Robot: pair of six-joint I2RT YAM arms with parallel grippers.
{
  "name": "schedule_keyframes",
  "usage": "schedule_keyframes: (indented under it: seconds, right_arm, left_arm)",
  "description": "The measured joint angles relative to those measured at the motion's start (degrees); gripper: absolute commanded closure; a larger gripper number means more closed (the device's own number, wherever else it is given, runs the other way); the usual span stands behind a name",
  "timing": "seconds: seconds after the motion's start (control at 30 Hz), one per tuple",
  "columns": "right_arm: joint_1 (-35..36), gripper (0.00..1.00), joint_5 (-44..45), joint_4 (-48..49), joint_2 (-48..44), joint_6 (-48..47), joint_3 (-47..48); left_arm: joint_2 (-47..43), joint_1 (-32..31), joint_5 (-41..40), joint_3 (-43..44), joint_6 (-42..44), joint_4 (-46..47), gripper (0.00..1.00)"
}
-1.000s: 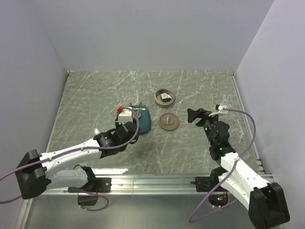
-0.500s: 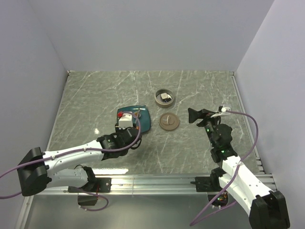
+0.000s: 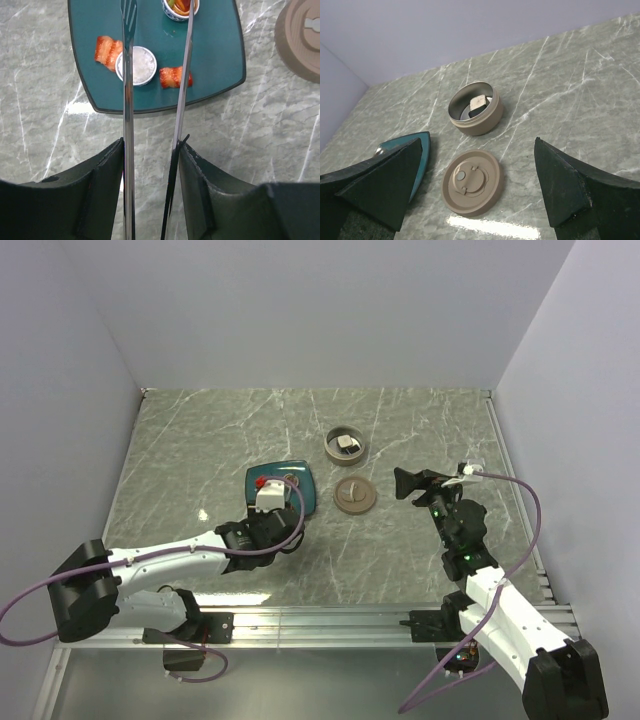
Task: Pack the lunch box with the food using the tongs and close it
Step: Pick up the food using the clamp
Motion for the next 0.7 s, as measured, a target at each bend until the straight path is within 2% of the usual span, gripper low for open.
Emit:
schedule_keyframes:
  seconds: [0.4,0.7]
  right_arm:
    - [-0.07,0.00,-0.02,-0.02,0.00,0.00,0.00]
    - [-0.07,0.00,-0.02,-0.04,0.00,0.00,0.00]
  left_arm:
    - [-2.34,0.00,0.24,0.00,1.49,2.93,0.48]
    - [1.29,-0.02,1.66,0.00,1.49,2.82,0.48]
